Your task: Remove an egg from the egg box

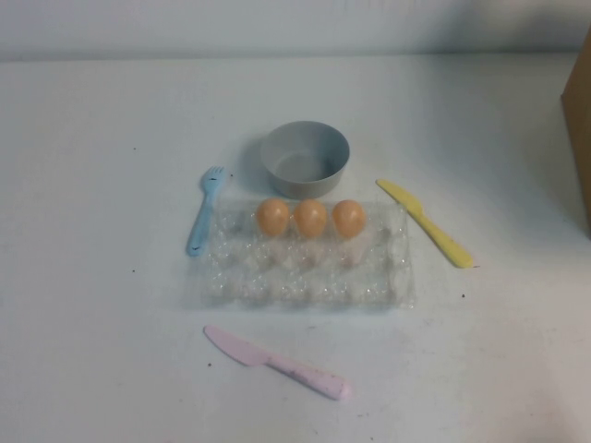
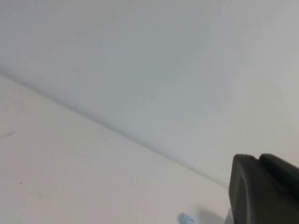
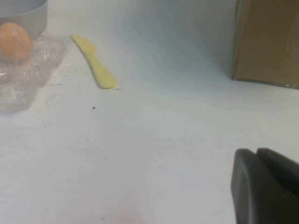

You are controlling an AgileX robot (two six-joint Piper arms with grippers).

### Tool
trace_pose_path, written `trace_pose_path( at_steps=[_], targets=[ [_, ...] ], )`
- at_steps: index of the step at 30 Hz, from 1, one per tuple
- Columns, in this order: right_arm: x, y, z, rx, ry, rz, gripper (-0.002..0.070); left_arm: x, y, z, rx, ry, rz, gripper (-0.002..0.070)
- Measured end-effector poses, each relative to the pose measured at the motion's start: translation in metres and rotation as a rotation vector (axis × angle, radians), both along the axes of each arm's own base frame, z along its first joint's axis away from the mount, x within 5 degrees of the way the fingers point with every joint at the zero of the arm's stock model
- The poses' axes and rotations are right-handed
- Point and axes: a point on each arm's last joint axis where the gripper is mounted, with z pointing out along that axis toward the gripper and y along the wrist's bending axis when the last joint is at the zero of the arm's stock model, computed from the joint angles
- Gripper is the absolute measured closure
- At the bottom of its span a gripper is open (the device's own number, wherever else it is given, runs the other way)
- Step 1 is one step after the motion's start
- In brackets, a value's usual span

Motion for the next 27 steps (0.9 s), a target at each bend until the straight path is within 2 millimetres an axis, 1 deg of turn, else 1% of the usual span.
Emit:
trace_pose_path(
  at_steps=[5,7,12,15,17,20,21,24,27],
  targets=[
    [0.000,0.000,0.000,0.000,0.000,0.000,0.0694,0.000,0.000,0.000,-0.027,-0.005,0.000,0.0678],
    [0.000,0.000,0.000,0.000,0.000,0.000,0.0694,0.000,0.001,0.001,-0.076,-0.007,-0.008,0.0678],
    [0.000,0.000,0.000,0.000,0.000,0.000,0.0694,0.000,0.001,0.001,-0.302,-0.018,-0.044,0.0678],
    [0.000,0.000,0.000,0.000,0.000,0.000,0.0694,0.000,-0.003,-0.003,-0.315,0.042,-0.078,0.0678],
    [0.000,0.000,0.000,0.000,0.000,0.000,0.0694,-0.001,-0.008,0.001,-0.262,0.106,-0.120,0.0678],
    [0.000,0.000,0.000,0.000,0.000,0.000,0.0694,-0.005,-0.014,0.020,-0.126,0.182,-0.170,0.0678],
    [0.000,0.000,0.000,0.000,0.000,0.000,0.0694,-0.004,-0.015,0.029,-0.073,0.206,-0.178,0.0678],
    [0.000,0.000,0.000,0.000,0.000,0.000,0.0694,0.004,-0.019,0.054,0.099,0.295,-0.205,0.0678],
    [0.000,0.000,0.000,0.000,0.000,0.000,0.0694,0.021,-0.023,0.075,0.307,0.405,-0.257,0.0678]
  ],
)
